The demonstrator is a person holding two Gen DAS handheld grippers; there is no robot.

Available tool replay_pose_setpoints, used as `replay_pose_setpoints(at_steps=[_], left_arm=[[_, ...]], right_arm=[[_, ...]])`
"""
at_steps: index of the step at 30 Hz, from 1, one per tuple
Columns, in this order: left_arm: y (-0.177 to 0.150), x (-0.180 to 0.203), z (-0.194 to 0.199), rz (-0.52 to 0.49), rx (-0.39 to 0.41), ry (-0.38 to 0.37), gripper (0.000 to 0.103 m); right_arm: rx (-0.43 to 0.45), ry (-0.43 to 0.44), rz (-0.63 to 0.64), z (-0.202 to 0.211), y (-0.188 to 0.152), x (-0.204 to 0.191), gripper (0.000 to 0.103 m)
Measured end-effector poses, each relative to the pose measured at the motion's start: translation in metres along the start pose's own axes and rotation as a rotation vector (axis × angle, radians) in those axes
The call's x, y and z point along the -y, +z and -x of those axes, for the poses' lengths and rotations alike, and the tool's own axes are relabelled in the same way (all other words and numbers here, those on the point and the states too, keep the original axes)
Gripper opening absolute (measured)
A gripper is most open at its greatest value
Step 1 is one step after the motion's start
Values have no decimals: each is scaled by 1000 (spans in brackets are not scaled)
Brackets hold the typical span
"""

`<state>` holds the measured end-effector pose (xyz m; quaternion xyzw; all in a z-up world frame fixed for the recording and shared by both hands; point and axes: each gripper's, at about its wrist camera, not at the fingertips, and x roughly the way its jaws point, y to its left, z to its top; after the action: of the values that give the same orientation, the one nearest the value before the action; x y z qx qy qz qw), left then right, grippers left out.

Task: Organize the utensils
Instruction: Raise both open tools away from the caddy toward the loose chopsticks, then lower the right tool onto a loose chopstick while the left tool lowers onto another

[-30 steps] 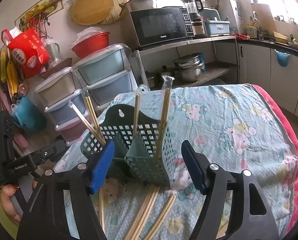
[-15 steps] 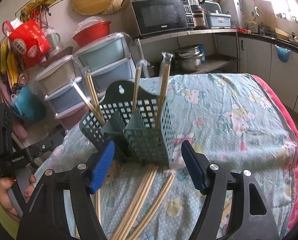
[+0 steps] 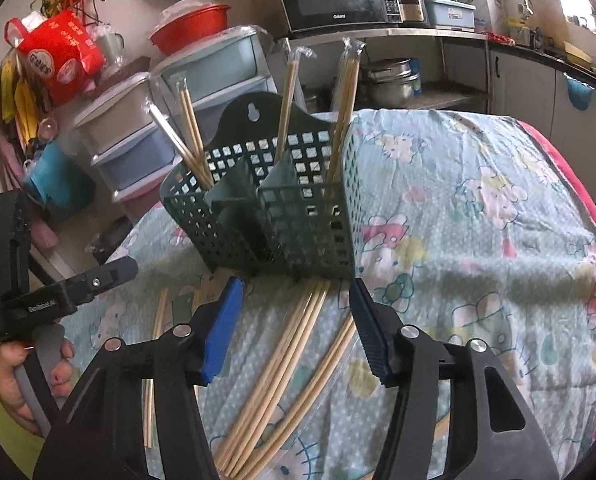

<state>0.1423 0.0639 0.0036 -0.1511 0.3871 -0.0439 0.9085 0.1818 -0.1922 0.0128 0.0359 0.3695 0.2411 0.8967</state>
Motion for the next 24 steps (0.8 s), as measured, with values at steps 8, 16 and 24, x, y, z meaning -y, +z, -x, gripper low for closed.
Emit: replay_pose_setpoints(at_steps=[8,16,24], left_arm=[[-12,-10,-10,22,-48,-20,79],[-22,-21,-18,61,-86,-29,54],[-29,-30,-33,81,-138,-19,35]], right_arm=[[-46,2,-5,-13,-6,-1,47],[-82,1,-8,-26,-9,-2,40],[-156,-13,-42,-51,-11,4,26]])
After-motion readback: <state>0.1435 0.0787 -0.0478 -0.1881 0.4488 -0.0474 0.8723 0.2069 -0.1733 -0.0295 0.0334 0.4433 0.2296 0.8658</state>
